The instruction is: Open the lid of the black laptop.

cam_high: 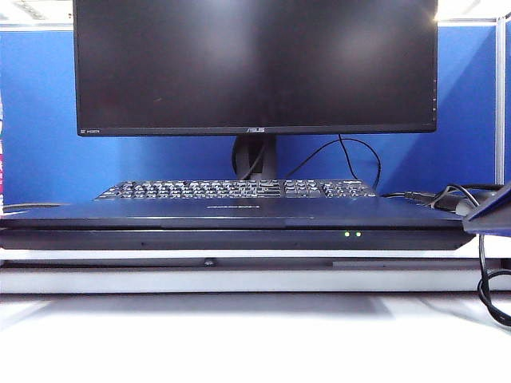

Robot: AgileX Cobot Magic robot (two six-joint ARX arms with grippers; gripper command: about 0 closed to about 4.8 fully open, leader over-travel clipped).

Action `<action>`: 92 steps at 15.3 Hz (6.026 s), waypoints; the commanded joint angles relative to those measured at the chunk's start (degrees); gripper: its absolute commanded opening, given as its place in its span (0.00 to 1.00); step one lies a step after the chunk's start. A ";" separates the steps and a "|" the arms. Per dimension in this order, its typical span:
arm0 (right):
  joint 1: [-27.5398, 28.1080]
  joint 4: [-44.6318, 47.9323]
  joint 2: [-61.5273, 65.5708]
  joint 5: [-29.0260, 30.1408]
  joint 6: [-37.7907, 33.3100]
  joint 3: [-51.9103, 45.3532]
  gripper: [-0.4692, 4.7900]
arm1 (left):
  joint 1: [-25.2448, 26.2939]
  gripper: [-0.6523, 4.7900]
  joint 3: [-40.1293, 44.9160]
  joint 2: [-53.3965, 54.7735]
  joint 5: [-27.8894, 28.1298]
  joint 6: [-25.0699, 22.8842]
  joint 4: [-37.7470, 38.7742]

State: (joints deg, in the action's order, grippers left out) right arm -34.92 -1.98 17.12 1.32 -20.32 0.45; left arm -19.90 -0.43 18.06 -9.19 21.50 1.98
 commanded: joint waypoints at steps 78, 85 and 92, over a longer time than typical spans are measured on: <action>6.71 13.88 29.62 4.76 11.56 22.73 0.08 | 0.17 0.12 -10.05 10.80 1.42 -4.50 -22.49; 9.64 14.10 34.40 4.76 14.58 28.89 0.08 | 0.17 0.12 -21.81 28.28 0.55 -9.33 -29.99; 15.15 16.00 43.34 7.76 16.31 37.75 0.08 | 0.68 0.12 -29.31 35.34 1.60 -14.62 -31.71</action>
State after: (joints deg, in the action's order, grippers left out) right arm -20.29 10.39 60.23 9.23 -4.36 36.53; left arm -19.70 -28.49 53.04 -8.54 7.81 -26.00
